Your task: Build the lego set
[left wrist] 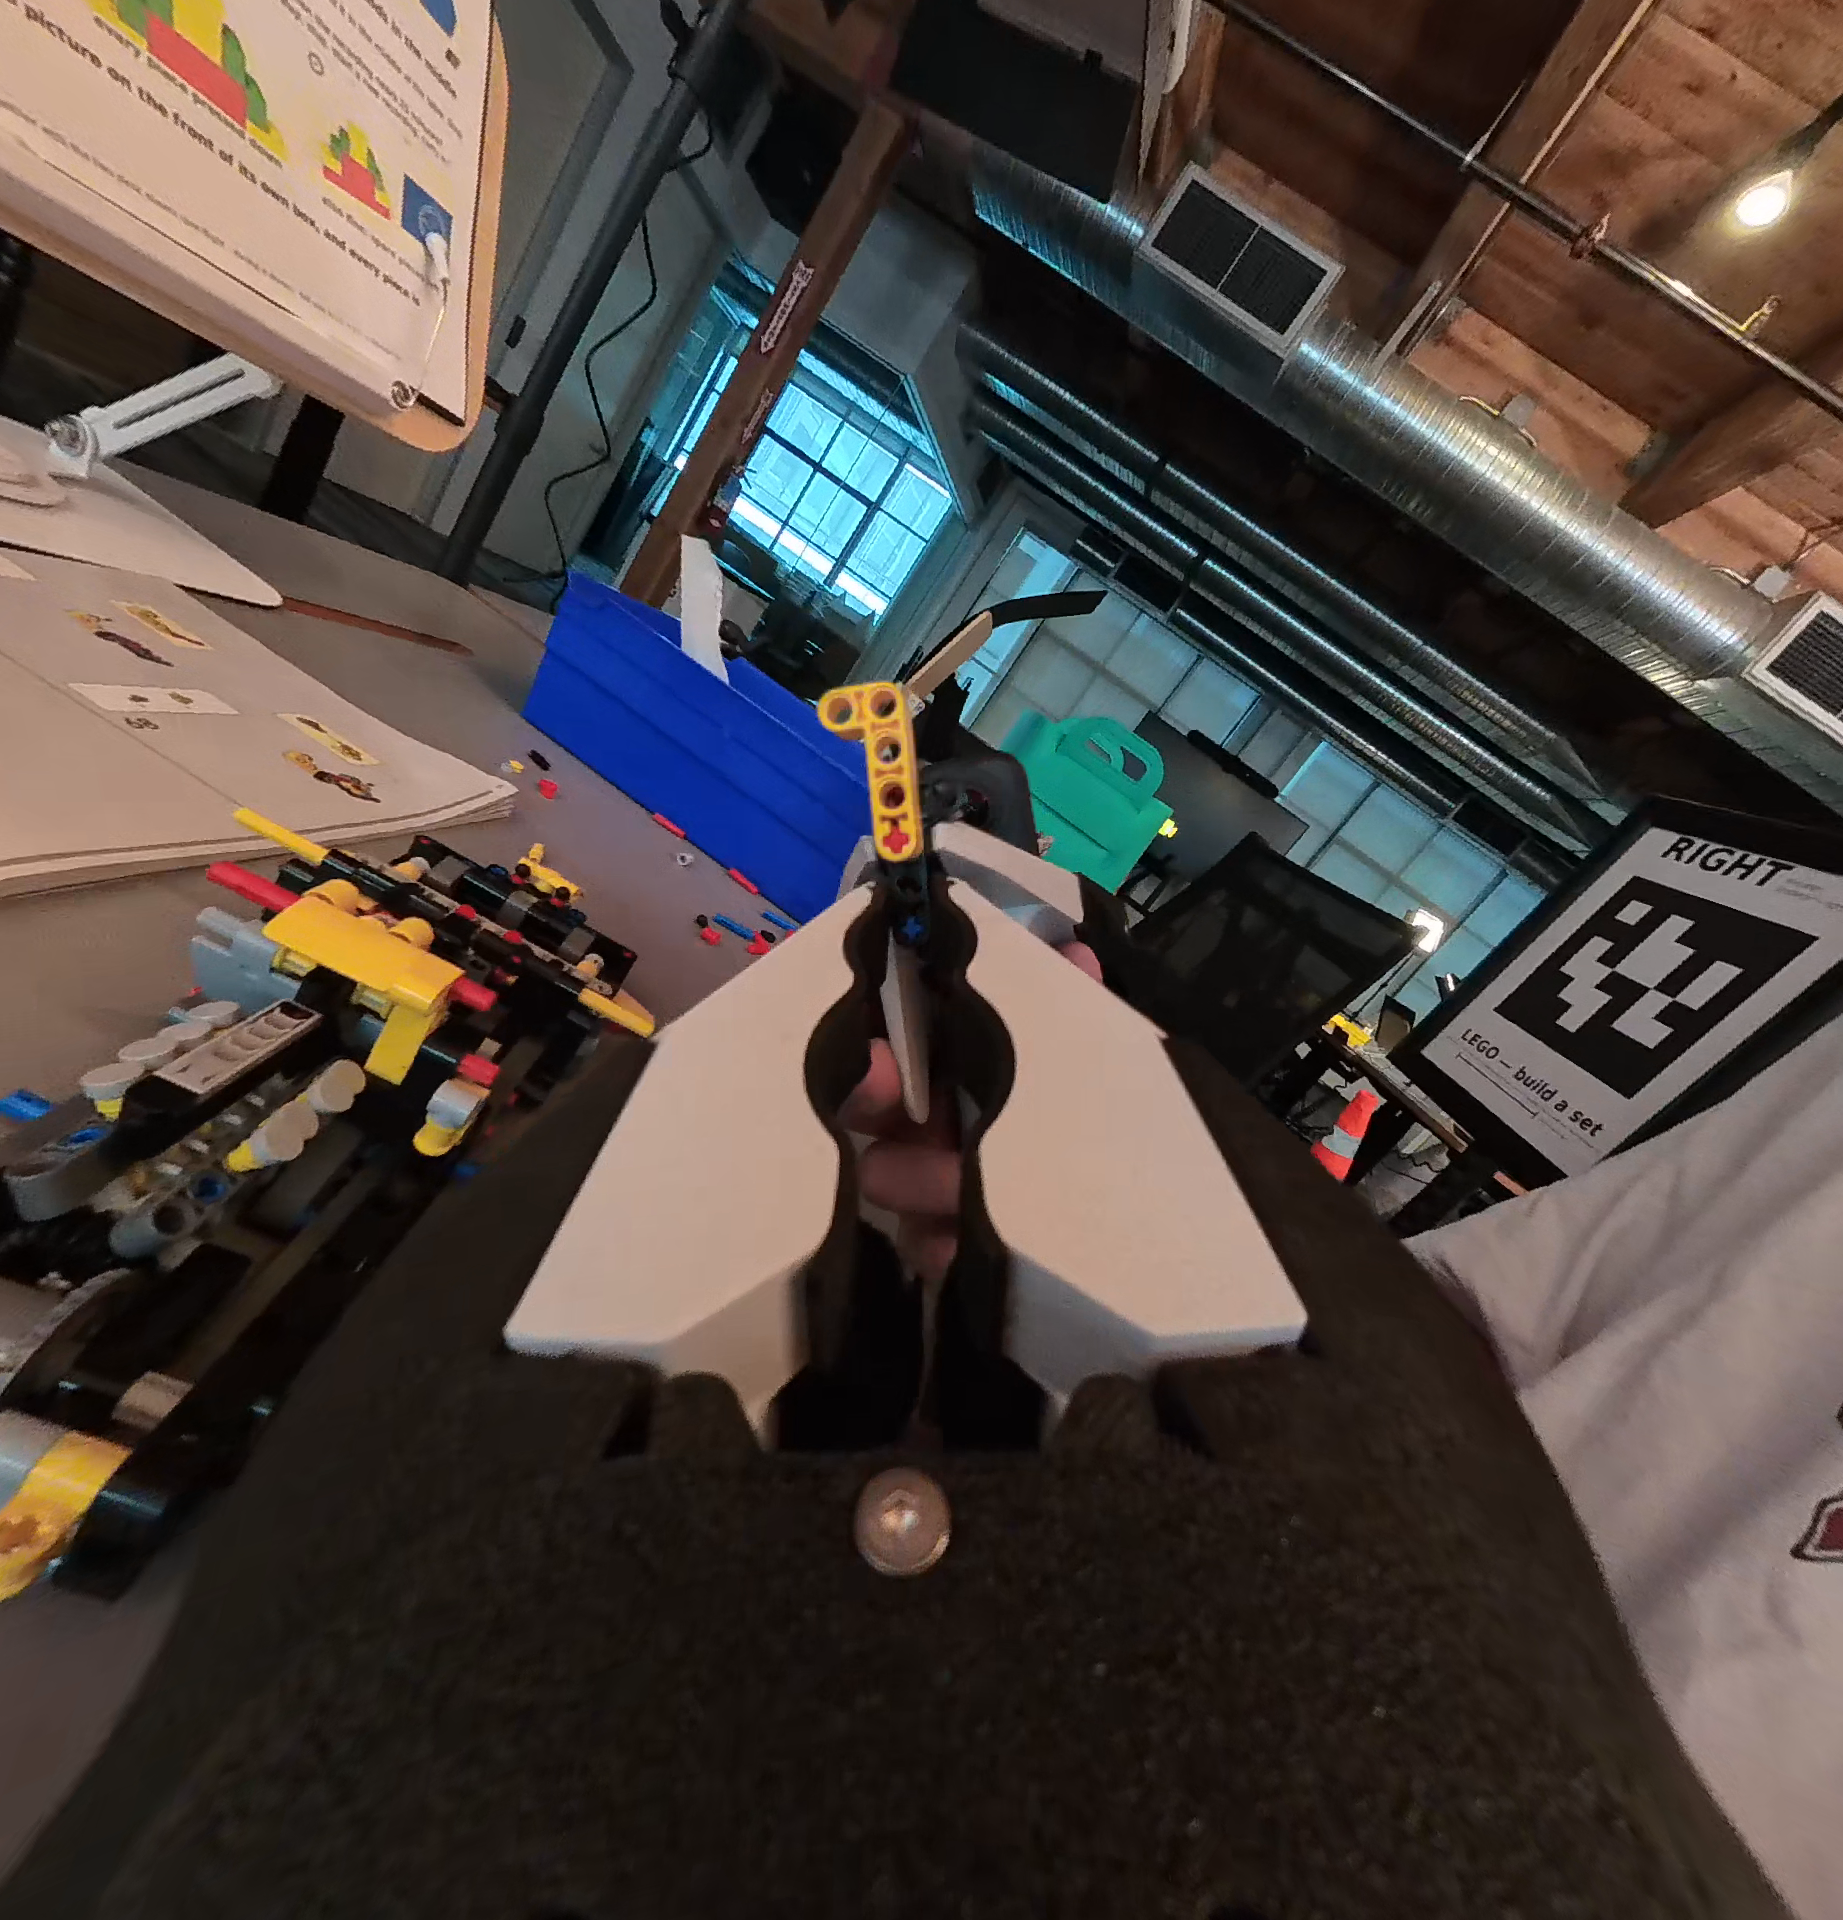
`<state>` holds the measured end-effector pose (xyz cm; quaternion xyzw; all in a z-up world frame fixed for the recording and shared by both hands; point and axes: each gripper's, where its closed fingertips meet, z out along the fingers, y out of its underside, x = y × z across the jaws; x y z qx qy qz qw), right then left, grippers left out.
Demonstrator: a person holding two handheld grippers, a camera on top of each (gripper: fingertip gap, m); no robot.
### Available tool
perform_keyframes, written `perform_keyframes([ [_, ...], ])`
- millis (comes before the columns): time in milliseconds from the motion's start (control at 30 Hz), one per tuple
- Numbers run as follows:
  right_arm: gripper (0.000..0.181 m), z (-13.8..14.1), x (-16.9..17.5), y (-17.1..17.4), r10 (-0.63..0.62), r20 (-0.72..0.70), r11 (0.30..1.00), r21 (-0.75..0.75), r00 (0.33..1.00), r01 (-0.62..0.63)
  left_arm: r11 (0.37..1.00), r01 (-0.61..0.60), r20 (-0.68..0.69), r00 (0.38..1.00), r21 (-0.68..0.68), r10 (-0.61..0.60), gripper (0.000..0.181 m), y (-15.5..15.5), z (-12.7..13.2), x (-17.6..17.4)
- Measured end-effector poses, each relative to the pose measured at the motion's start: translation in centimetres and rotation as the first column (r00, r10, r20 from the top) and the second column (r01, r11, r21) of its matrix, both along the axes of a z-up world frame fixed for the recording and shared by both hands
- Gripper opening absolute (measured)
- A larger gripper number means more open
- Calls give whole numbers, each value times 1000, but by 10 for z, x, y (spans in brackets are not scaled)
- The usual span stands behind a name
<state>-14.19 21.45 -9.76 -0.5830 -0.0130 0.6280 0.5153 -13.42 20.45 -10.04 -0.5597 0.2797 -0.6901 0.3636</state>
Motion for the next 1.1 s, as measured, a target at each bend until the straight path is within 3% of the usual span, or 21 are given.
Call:
perform_keyframes([
  [233,6,-1,-5,-1,50,-26,999,-14,998,-50,997,53,6,999,-48,-53,7,-3,-2,1],
  [500,7,0,-7,-7,-1,136,997,81,991,-10,996,91,10,996,-25,-91,7,-9,-1,0],
  [600,6,-7,4,-5,-71,289,995,90,955,47,998,58,-38,998,24,-57,8,-8,-6,-1],
  [667,6,-18,29,-1,-153,473,988,76,868,132,998,0,-60,998,59,3,12,0,-8,-5],
  [733,6,-32,53,-1,-161,678,983,44,717,179,995,-45,-77,996,89,52,15,8,-10,-8],
  [833,6,-76,79,-14,8,915,974,-98,404,204,993,-85,-91,992,82,92,15,19,-14,-11],
  [900,6,-100,88,-21,94,962,957,-158,258,244,997,-62,-99,993,54,67,15,19,-17,-8],
  [1000,7,-123,78,-24,154,967,954,-199,203,222,997,-59,-105,992,46,64,15,19,-18,-8],
  [1100,7,-137,73,-20,168,965,951,-211,199,224,996,-67,-104,992,55,72,15,20,-18,-9],
])
